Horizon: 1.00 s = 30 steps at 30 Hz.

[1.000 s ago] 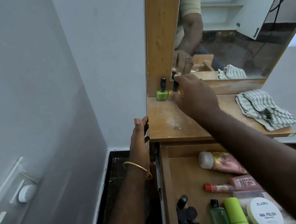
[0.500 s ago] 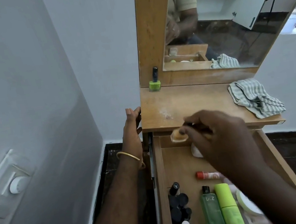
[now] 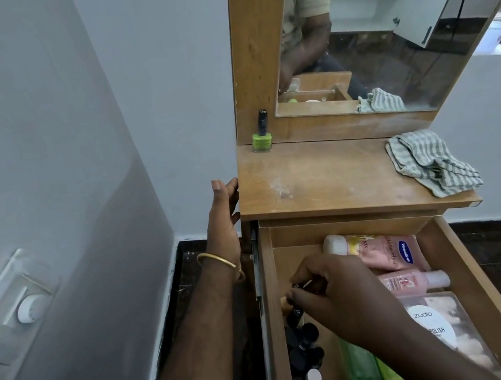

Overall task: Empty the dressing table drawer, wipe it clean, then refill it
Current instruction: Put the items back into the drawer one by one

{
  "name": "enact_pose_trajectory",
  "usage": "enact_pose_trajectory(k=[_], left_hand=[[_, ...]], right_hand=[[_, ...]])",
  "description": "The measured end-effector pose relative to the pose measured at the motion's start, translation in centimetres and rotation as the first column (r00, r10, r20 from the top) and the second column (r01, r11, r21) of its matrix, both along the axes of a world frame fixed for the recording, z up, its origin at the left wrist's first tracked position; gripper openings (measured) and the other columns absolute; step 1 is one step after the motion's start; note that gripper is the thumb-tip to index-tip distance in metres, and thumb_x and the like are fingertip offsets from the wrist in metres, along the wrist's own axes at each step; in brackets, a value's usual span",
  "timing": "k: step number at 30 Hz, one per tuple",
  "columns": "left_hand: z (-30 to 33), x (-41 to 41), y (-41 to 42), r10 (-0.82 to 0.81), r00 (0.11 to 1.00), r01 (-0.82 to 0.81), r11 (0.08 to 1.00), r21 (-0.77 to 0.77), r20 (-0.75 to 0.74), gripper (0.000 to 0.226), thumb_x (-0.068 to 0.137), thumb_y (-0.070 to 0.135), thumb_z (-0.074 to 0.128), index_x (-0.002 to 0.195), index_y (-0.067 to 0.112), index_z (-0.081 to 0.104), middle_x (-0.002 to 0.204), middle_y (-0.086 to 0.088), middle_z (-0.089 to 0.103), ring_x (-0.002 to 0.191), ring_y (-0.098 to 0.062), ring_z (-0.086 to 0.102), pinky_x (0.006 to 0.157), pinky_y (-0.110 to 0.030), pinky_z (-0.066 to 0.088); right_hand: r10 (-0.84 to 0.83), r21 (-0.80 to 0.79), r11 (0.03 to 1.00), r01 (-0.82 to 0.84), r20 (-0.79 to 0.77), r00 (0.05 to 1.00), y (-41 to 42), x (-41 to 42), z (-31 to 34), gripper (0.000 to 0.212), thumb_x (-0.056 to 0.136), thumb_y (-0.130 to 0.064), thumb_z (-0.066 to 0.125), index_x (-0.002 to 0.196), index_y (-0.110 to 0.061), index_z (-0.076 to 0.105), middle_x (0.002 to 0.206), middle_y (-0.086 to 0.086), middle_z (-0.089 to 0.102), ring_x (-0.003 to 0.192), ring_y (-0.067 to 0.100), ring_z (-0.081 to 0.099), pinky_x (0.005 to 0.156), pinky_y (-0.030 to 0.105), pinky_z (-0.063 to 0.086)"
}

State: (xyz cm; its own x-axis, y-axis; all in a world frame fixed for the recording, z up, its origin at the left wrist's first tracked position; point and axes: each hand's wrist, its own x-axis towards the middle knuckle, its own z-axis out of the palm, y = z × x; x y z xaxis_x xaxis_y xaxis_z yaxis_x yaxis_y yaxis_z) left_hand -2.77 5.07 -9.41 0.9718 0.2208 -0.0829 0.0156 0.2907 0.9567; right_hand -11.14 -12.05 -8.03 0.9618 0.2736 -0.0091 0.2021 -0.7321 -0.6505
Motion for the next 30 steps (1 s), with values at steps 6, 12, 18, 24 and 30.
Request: enact_pose_trajectory(k=[6, 12, 18, 24, 30], left_hand=[[0.1, 0.0, 0.0, -0.001, 1.0, 0.001, 1.0, 0.001, -0.002, 0.103, 0.061, 0.091, 0.031, 0.136, 0.025, 0.056, 0.138, -0.003, 0.058, 0.132, -0.023, 0.049, 0.118, -0.051, 0.027], [0.0, 0.0, 0.0, -0.021, 1.0, 0.021, 1.0, -0.008, -0.003, 0.112, 0.052, 0.101, 0.034, 0.136, 0.03, 0.056, 0.139, -0.001, 0.058, 0.133, -0.024, 0.048, 0.116, -0.054, 0.026], [-0.2, 0.1, 0.1, -0.014, 0.999, 0.013, 1.0, -0.024, -0.045, 0.101, 0.063, 0.092, 0.029, 0.138, 0.028, 0.055, 0.141, -0.002, 0.057, 0.133, -0.025, 0.048, 0.116, -0.055, 0.027], [-0.5, 0.5, 0.0, -0.006, 0.999, 0.004, 0.999, -0.04, -0.051, 0.104, 0.059, 0.092, 0.032, 0.137, 0.027, 0.056, 0.139, -0.003, 0.058, 0.132, -0.027, 0.049, 0.115, -0.057, 0.03], [-0.7, 0.7, 0.2, -0.011, 0.998, 0.009, 0.999, -0.038, -0.061, 0.11, 0.052, 0.099, 0.033, 0.134, 0.03, 0.058, 0.138, 0.0, 0.059, 0.132, -0.027, 0.049, 0.115, -0.057, 0.029]], right_hand=[[0.036, 0.001, 0.999, -0.036, -0.079, 0.996, 0.2, -0.2, 0.1, 0.007, 0.085, -0.031, 0.074, 0.082, -0.027, 0.069, 0.075, -0.01, 0.07, 0.068, -0.001, 0.067, 0.062, 0.024, 0.058], [0.105, -0.036, 0.993, -0.11, -0.107, 0.989, 0.6, 0.9, 1.9, 0.004, 0.089, -0.037, 0.068, 0.087, -0.035, 0.066, 0.085, -0.014, 0.068, 0.077, -0.004, 0.064, 0.071, 0.025, 0.058], [-0.069, 0.043, 0.997, 0.059, 0.305, 0.95, 2.5, 8.1, 7.5, 0.03, 0.089, -0.037, 0.068, 0.117, -0.029, 0.062, 0.109, -0.011, 0.065, 0.094, 0.005, 0.062, 0.074, 0.028, 0.056], [-0.019, -0.245, 0.955, 0.169, 0.516, 0.856, 4.8, 16.6, 7.5, 0.061, 0.089, -0.025, 0.064, 0.145, -0.025, 0.039, 0.135, 0.006, 0.053, 0.11, 0.024, 0.058, 0.069, 0.03, 0.049], [0.003, -0.292, 0.937, 0.193, 0.557, 0.83, 5.3, 18.5, 6.0, 0.042, 0.092, -0.031, 0.061, 0.132, -0.02, 0.052, 0.117, 0.003, 0.06, 0.091, 0.018, 0.06, 0.059, 0.028, 0.044]])
